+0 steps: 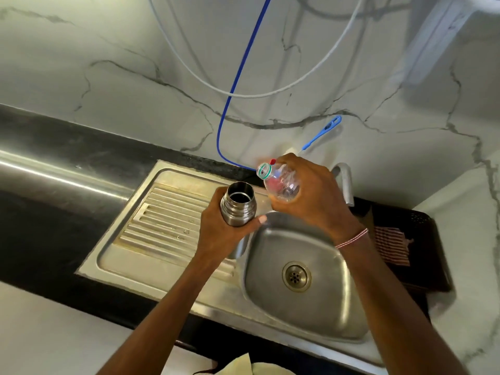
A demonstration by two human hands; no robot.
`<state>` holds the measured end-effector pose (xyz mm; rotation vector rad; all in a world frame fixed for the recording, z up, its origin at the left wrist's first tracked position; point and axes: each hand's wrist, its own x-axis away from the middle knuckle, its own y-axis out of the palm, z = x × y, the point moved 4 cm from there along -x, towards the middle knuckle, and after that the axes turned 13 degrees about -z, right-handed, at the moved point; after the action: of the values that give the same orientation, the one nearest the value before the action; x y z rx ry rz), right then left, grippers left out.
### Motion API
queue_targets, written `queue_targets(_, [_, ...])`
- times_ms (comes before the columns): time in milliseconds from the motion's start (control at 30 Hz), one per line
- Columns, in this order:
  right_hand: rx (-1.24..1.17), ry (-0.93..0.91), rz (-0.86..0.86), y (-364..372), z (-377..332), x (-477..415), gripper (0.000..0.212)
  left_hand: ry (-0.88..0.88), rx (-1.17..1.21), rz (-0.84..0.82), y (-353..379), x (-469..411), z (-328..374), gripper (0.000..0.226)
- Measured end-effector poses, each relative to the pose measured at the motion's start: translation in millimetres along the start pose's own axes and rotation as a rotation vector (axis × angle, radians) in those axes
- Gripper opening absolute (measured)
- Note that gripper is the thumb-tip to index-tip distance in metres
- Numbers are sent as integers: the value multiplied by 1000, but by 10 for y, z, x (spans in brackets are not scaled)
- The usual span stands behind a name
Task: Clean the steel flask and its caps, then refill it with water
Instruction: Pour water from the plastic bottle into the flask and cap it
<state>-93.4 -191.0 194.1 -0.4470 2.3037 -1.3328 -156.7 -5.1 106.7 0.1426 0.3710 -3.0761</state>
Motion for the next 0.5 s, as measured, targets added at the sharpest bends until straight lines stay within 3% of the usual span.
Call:
queue_targets(200, [-369,64,48,559,-111,-168,55,-22,-189,82,-480,-166,-303,78])
queue_targets(367, [-509,160,37,990,-30,-245,58,4,-290,117,-874,-297,-478,80])
queue_targets(500, [-555,211,25,1236,25,-317,59,-86,-314,122,-1077,-403,-805,89])
